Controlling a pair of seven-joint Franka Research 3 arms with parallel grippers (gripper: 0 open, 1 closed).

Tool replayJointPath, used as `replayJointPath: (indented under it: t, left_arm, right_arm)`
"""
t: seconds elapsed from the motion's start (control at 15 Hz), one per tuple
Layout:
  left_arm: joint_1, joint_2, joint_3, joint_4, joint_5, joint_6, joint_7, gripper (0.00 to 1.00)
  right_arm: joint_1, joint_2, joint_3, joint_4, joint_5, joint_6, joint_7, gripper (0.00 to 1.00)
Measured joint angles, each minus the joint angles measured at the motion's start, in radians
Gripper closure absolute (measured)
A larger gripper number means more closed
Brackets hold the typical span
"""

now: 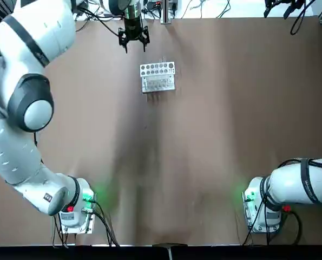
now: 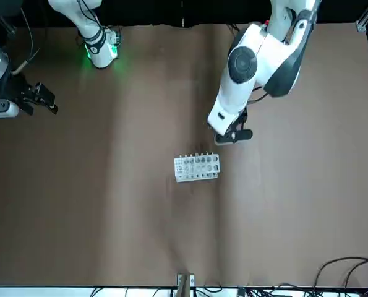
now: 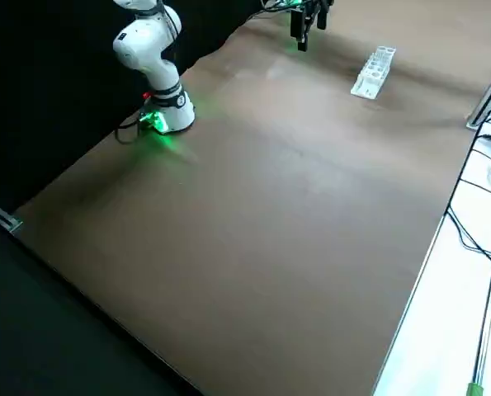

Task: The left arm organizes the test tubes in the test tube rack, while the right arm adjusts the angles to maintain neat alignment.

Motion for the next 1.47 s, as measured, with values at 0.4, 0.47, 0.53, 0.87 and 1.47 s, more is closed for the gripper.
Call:
replayJointPath:
  t: [0.4,0.47,0.53,0.87,1.47]
  left_arm:
    - [-0.005,0.099,0.003,0.034,0.0,0.164,-0.056,0.0]
    - [-0.014,0.11,0.003,0.041,0.0,0.173,-0.059,0.0]
    - [-0.023,0.119,0.004,0.049,0.0,0.18,-0.061,0.0]
    - [-0.051,0.193,0.005,0.105,0.0,0.192,-0.064,0.0]
    - [-0.092,0.306,0.031,0.134,0.0,0.292,-0.064,0.0]
  right_arm:
    - [0.001,0.0,0.0,0.0,0.0,0.0,0.0,0.0]
    - [0.001,0.0,0.0,0.0,0.0,0.0,0.0,0.0]
    - [0.001,0.0,0.0,0.0,0.0,0.0,0.0,0.0]
    - [0.001,0.001,0.0,0.0,0.0,0.0,0.0,0.0]
    - [0.004,0.001,0.0,0.0,0.0,0.0,0.0,0.0]
